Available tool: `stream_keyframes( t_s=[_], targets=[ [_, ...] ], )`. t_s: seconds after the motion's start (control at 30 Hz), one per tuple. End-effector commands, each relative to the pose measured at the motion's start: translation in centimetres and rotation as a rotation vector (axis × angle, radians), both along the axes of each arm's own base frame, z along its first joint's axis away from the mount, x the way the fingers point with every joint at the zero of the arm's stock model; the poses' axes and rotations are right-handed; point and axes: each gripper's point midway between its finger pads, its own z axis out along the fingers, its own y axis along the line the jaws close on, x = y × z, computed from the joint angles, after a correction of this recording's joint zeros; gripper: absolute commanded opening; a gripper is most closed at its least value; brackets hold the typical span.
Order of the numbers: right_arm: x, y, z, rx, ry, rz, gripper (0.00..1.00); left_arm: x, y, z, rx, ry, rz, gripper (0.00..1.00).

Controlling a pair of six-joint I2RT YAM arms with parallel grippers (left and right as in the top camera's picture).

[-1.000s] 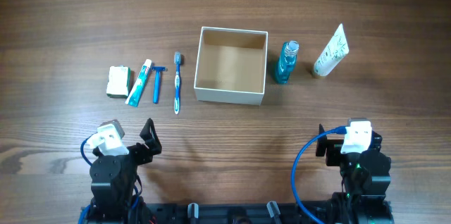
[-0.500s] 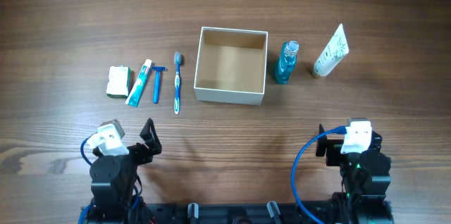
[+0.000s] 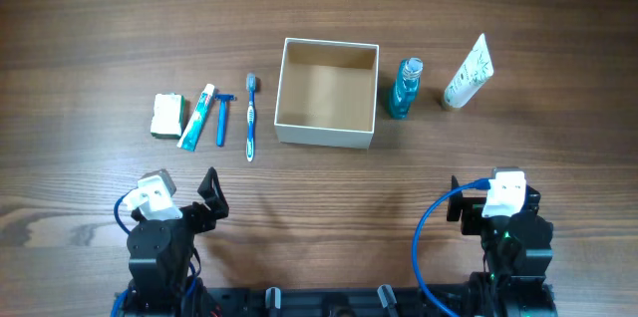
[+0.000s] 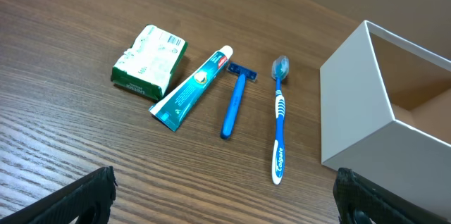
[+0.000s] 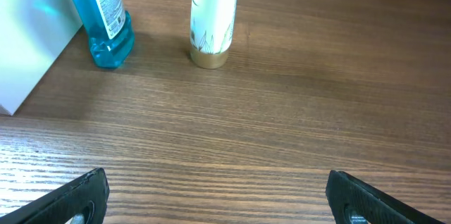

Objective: Pack container

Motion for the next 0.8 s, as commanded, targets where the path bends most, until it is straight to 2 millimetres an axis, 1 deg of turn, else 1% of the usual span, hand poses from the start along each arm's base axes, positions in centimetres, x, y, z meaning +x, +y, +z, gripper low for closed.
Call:
stream_keyframes(
  t_s=[0.0, 0.07, 0.13, 0.17, 0.2, 0.23, 0.27, 0.33, 0.4, 0.5, 0.57, 0.63, 0.7, 0.77],
  targets=[
    [0.0, 0.3, 0.0, 0.000, -0.005, 0.018, 1.00, 0.0, -0.2, -0.6, 0.003, 0.011, -0.015, 1.00],
    [0.1, 0.3, 0.1, -0.001, -0.011, 0.018, 1.00, 0.0, -0.2, -0.6, 0.003, 0.011, -0.015, 1.00],
    [0.5, 0.4, 0.9, 0.007, -0.047, 0.023, 1.00, 0.0, -0.2, -0.6, 0.003, 0.011, -0.015, 1.00],
    [0.9, 1.1, 1.7, 0.043, -0.085, 0.049, 1.00, 0.0, -0.2, -0.6, 0.003, 0.011, -0.015, 1.00],
    [1.3, 2.5, 3.0, 0.129, -0.137, 0.102, 1.00, 0.0, -0.2, -0.6, 0.003, 0.011, -0.015, 1.00],
    [1.4, 3.5, 3.6, 0.194, -0.159, 0.139, 1.00, 0.0, -0.2, -0.6, 0.003, 0.011, -0.015, 1.00],
    [1.5, 5.0, 4.8, 0.298, -0.194, 0.195, 1.00, 0.0, -0.2, -0.6, 0.003, 0.011, -0.015, 1.00],
    [1.5, 6.1, 6.1, 0.414, -0.226, 0.229, 1.00, 0.0, -0.2, -0.7, 0.003, 0.011, -0.015, 1.00],
    [1.5, 6.3, 6.4, 0.498, -0.223, 0.208, 1.00, 0.0, -0.2, -0.6, 0.003, 0.011, -0.015, 1.00],
    [1.6, 6.2, 6.8, 0.535, -0.234, 0.192, 1.00, 0.0, -0.2, -0.6, 0.003, 0.011, -0.015, 1.00],
    [1.5, 6.8, 7.4, 0.563, -0.243, 0.226, 1.00, 0.0, -0.2, -0.6, 0.003, 0.011, -0.015, 1.00],
    [1.2, 7.7, 8.8, 0.581, -0.269, 0.289, 1.00, 0.0, -0.2, -0.7, 0.003, 0.011, -0.015, 1.00],
    [0.9, 7.9, 10.7, 0.619, -0.293, 0.295, 1.00, 0.0, -0.2, -0.6, 0.003, 0.011, -0.015, 1.00],
    [0.5, 8.0, 13.6, 0.613, -0.332, 0.316, 1.00, 0.0, -0.2, -0.6, 0.003, 0.011, -0.015, 1.00]
  ],
)
